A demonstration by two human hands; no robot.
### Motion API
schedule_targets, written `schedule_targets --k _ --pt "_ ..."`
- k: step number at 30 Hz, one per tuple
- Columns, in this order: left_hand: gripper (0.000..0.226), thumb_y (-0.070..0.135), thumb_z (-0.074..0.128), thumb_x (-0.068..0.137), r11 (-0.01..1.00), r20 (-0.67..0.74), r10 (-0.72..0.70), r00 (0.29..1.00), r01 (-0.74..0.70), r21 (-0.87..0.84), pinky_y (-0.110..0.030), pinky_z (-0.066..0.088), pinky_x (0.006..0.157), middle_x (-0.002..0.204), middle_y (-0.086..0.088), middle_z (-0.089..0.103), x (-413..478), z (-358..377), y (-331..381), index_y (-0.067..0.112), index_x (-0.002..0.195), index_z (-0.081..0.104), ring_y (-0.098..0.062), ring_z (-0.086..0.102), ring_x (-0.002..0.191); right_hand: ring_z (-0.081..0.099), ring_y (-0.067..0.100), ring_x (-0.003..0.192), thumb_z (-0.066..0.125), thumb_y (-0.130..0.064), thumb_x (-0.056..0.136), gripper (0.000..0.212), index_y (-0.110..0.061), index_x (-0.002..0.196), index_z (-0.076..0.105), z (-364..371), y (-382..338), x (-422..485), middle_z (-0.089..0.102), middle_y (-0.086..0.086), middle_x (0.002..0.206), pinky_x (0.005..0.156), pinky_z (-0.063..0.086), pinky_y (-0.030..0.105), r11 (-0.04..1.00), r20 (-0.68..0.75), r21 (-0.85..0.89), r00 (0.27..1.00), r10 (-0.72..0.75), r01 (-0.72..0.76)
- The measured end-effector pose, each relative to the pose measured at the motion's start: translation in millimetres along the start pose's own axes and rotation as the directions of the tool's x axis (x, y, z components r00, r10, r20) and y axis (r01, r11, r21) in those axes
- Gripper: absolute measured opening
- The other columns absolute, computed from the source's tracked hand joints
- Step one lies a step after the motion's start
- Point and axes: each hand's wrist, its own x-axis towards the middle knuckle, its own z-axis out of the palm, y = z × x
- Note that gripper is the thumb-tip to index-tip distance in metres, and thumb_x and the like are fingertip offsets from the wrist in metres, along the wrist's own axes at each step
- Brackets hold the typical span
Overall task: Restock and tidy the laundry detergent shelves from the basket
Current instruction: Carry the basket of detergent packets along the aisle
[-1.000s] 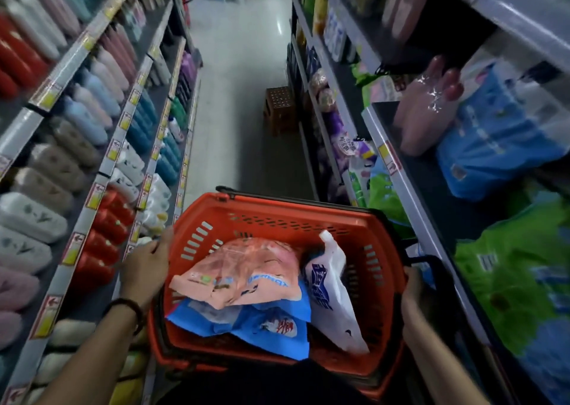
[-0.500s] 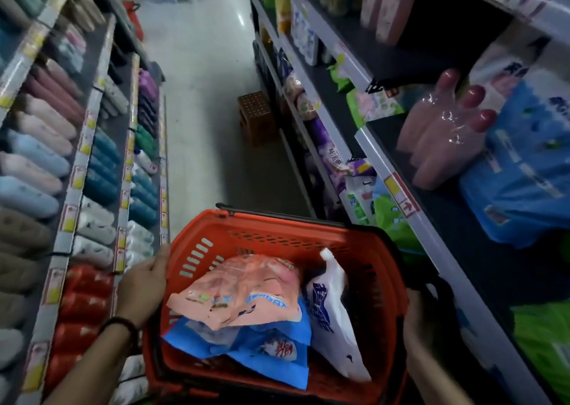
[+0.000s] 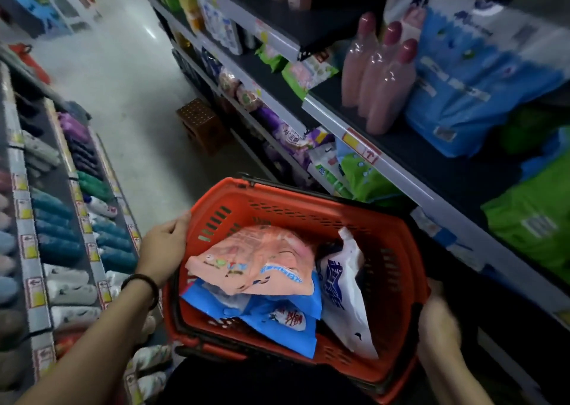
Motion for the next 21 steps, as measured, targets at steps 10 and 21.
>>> schedule_targets --k 10,21 --pt "0.081 0.081 0.04 0.096 0.943 0.298 0.283 0.912 -0.321 0.086 -0.037 0.054 0.073 0.07 -0.005 0.074 47 73 78 0.008 0.078 0.072 -0.021 0.07 0.073 0.067 0.046 0.104 0.031 -0.062 0.089 0.054 -0.023 0.084 0.068 -26 14 -79 0.07 0.021 0.099 0.098 0.054 0.057 0.959 -0.302 0.254 0.932 0.2 -0.123" --pt "0.058 0.05 0.046 0.105 0.857 0.656 0.258 0.709 -0.481 0.184 -0.046 0.048 0.079 0.092 -0.025 0.072 143 212 73 0.001 0.09 0.073 -0.042 0.066 0.09 0.071 0.034 0.095 0.064 -0.044 0.084 0.027 -0.023 0.077 0.08 69 49 -64 0.076 0.003 0.087 0.094 0.052 0.056 0.784 -0.448 0.62 0.806 0.385 -0.029"
